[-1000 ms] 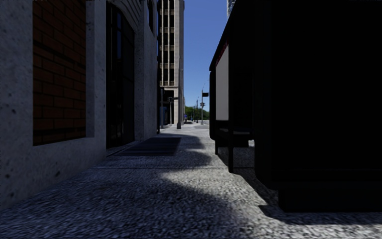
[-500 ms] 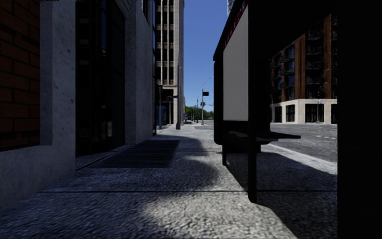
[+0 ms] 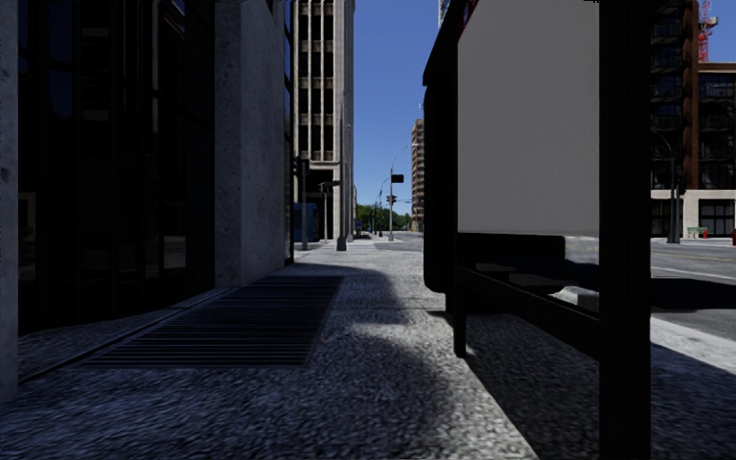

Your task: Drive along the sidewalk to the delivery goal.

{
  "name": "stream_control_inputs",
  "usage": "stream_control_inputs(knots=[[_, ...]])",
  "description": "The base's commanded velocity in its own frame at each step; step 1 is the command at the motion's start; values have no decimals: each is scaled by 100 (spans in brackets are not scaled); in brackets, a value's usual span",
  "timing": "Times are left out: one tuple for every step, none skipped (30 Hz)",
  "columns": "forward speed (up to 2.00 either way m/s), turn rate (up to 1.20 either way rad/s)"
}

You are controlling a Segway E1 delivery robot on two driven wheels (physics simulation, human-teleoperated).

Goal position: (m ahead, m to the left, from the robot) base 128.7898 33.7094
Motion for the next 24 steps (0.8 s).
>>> stream_control_inputs(knots=[[200,0],[200,0],[200,0],[200,0],[200,0],[200,0],[200,0],[200,0],[200,0],[200,0],[200,0],[200,0],[200,0],[200,0],[200,0],[200,0],[200,0],[200,0],[200,0],[200,0],[200,0],[200,0],[200,0],[200,0]])
